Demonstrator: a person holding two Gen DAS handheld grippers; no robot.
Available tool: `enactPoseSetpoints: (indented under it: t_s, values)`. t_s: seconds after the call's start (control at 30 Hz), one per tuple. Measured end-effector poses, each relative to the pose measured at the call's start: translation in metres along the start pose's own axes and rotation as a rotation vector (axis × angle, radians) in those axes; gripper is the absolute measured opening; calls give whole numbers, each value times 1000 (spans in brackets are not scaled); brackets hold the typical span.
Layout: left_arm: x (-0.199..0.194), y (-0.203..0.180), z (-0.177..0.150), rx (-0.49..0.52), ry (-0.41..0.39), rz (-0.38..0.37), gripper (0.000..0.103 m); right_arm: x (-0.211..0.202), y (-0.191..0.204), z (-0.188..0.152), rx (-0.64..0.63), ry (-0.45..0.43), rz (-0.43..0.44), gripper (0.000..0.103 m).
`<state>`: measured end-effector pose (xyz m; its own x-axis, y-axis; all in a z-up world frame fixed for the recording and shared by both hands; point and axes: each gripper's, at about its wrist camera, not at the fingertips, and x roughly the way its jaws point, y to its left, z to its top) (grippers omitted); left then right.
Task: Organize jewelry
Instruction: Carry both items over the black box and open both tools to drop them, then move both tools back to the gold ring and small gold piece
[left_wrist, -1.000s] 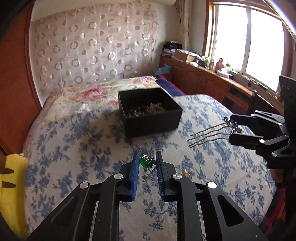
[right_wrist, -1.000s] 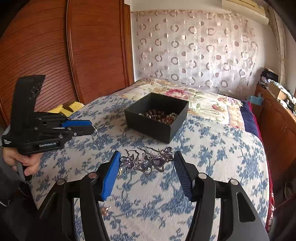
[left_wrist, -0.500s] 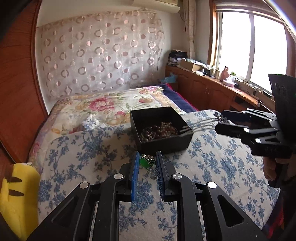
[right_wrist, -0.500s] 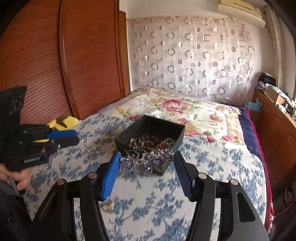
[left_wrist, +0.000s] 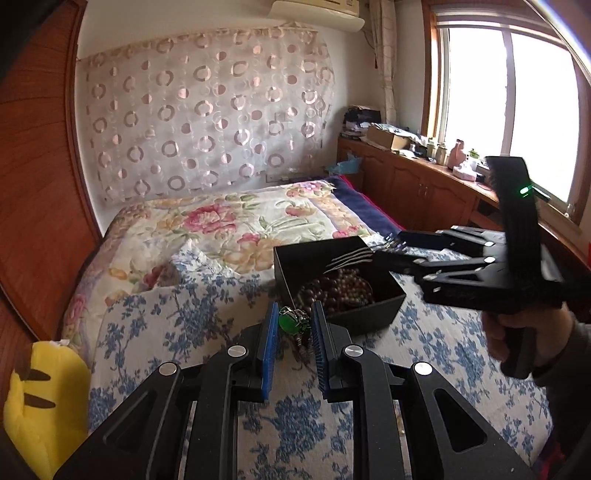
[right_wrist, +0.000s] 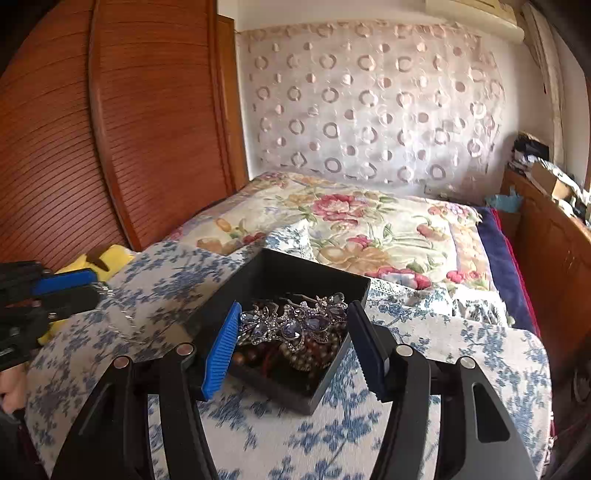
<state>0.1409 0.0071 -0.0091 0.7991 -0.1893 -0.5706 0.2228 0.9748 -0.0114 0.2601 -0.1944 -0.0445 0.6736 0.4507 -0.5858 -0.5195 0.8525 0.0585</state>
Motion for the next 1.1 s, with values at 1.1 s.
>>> enactPoseSetpoints:
  t_s: [1.1]
  values:
    - [69, -28, 64, 48, 23, 35, 17, -48, -30, -42, 60, -6, 3, 68]
